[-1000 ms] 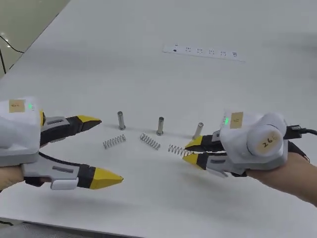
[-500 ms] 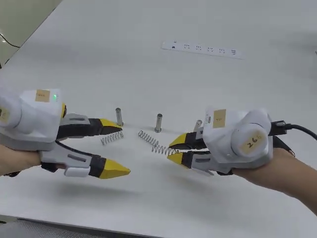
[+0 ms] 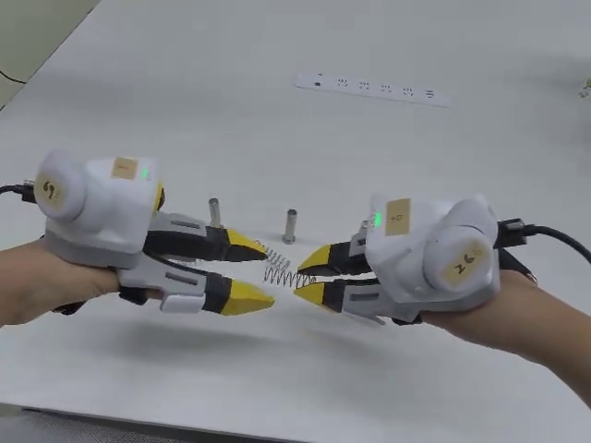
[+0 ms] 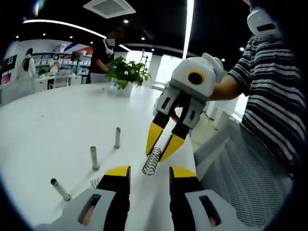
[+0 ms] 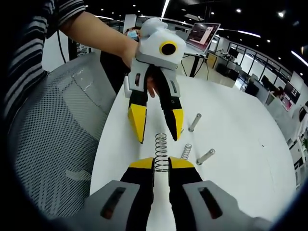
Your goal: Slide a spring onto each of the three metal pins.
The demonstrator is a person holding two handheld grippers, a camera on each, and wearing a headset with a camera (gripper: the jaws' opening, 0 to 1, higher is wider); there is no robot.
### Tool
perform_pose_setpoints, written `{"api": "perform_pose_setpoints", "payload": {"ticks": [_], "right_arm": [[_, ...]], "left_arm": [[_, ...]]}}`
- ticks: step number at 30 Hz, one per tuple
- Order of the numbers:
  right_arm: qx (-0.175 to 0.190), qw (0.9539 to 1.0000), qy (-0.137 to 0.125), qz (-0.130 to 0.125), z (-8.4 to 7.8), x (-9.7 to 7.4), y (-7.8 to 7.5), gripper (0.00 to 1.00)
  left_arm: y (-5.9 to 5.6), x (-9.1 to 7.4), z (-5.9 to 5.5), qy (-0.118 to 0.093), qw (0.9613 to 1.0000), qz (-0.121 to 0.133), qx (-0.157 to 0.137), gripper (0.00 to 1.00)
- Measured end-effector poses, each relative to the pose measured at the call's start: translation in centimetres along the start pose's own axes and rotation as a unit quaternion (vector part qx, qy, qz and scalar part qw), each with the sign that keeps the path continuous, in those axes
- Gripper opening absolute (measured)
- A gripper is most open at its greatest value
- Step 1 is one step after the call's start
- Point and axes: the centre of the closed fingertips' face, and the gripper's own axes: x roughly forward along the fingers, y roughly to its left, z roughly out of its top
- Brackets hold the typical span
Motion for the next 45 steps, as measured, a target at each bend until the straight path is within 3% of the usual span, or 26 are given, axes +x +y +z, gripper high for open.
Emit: {"api": "perform_pose_setpoints", "payload": {"ticks": [18,34,41,45], "right_arm": [[0.002,1.0000,-0.008,-0.001,0.2,-0.4,0.0,0.08],[0.033,0.9991,-0.027,0.005,0.2,-0.5,0.7,0.09],[0.063,0.9975,-0.028,0.012,-0.9,-0.8,1.0,0.12],[0.077,0.9961,-0.043,0.010,-0.8,-0.7,0.9,0.11]], "left_arm": [[-0.3,0.6,0.4,-0.010,0.9999,-0.008,0.002,0.04],[-1.1,0.5,0.1,-0.001,0.9993,-0.038,0.005,0.02],[-1.5,0.5,-0.4,0.007,0.9991,-0.041,0.007,0.01],[-1.5,0.7,-0.4,0.010,0.9990,-0.043,0.006,0.01]]}}
